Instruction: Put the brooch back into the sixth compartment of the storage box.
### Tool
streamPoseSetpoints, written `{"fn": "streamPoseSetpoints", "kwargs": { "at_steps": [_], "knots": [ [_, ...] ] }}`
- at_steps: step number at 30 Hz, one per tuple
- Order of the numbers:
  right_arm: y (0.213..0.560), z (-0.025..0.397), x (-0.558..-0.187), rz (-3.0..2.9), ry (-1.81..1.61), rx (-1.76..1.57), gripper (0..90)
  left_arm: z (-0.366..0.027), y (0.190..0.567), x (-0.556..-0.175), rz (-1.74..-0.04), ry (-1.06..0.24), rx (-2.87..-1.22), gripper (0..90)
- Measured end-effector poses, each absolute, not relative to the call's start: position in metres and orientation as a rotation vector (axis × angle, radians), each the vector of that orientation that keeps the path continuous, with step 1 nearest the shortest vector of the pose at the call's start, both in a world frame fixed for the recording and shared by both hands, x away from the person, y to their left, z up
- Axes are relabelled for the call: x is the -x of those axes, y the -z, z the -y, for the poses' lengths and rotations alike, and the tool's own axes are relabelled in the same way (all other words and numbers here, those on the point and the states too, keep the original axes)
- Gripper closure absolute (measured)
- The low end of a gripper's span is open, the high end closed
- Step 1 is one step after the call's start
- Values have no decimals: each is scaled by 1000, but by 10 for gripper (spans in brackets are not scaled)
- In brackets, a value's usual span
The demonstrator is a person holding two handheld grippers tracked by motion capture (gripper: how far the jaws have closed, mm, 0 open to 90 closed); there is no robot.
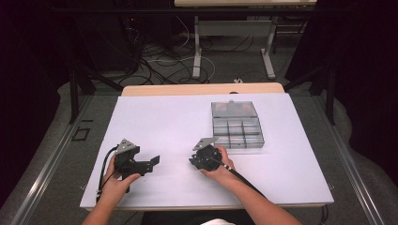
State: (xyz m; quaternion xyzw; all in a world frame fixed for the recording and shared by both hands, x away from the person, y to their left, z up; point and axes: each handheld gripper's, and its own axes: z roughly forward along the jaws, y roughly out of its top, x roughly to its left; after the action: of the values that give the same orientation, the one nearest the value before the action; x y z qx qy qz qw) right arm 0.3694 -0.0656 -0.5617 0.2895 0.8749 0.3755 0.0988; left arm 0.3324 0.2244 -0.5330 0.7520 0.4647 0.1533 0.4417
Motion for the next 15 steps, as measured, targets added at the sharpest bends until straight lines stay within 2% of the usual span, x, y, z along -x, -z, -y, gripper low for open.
{"fn": "streamPoseSetpoints", "kwargs": {
  "at_steps": [15],
  "knots": [
    [562, 66, -368, -2574, -1110, -855, 776, -224, 533, -332, -1156, -380, -1864, 40]
  ]
}}
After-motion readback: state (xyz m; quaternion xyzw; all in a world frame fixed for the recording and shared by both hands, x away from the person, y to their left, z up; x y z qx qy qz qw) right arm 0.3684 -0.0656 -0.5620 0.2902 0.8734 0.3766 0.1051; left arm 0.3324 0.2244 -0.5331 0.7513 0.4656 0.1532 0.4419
